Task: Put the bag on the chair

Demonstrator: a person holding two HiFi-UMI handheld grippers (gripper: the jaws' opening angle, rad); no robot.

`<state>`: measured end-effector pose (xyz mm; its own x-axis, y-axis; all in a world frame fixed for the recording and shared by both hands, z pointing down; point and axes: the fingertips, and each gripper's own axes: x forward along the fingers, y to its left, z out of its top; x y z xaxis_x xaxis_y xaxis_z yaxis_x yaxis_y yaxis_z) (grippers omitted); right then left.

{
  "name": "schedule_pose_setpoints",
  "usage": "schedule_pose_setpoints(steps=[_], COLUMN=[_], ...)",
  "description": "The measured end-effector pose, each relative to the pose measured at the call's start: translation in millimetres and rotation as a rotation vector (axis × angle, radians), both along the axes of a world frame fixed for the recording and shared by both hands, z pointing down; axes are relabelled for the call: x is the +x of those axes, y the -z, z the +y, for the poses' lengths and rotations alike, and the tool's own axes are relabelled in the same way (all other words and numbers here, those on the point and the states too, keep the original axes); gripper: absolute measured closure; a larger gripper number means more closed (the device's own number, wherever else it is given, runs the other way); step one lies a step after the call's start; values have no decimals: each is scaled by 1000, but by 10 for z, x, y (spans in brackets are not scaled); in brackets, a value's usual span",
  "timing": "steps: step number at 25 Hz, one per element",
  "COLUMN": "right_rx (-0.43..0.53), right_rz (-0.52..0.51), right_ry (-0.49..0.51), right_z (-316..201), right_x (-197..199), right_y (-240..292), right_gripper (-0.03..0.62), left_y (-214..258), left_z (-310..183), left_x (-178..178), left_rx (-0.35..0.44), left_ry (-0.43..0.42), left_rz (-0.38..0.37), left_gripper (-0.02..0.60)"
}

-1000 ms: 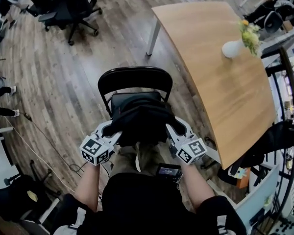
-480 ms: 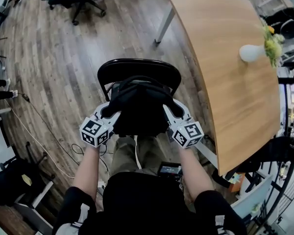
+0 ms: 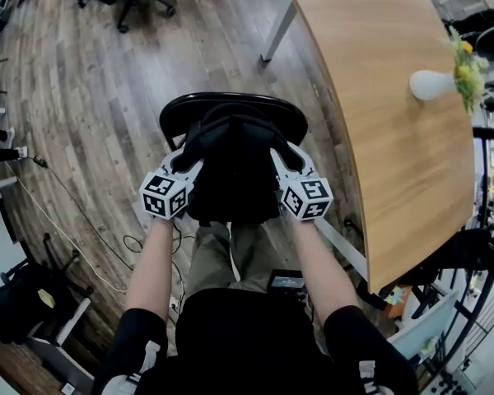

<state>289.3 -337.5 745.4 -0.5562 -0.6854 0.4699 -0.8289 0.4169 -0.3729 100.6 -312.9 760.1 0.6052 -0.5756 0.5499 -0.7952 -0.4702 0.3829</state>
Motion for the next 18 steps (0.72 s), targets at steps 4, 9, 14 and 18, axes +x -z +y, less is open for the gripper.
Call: schedule_pose_setpoints(steps=[4, 9, 14, 18], right_rx=[13, 32, 39, 30], right_rz=[24, 66, 88, 103], right_ry=[-16, -31, -22, 13], right_z=[-92, -101, -104, -62], right_x=[17, 22, 25, 47], right_y=[-134, -263, -285, -322], right_gripper=[450, 433, 424, 397], left_y=[-142, -289, -314, -352], left_z=[-98, -112, -102, -43], left_x=[-10, -39, -65, -145], left_rx=[-13, -30, -37, -72], left_ry=[10, 25, 33, 26], left_rz=[3, -3, -18, -28], left_gripper=[451, 431, 417, 385])
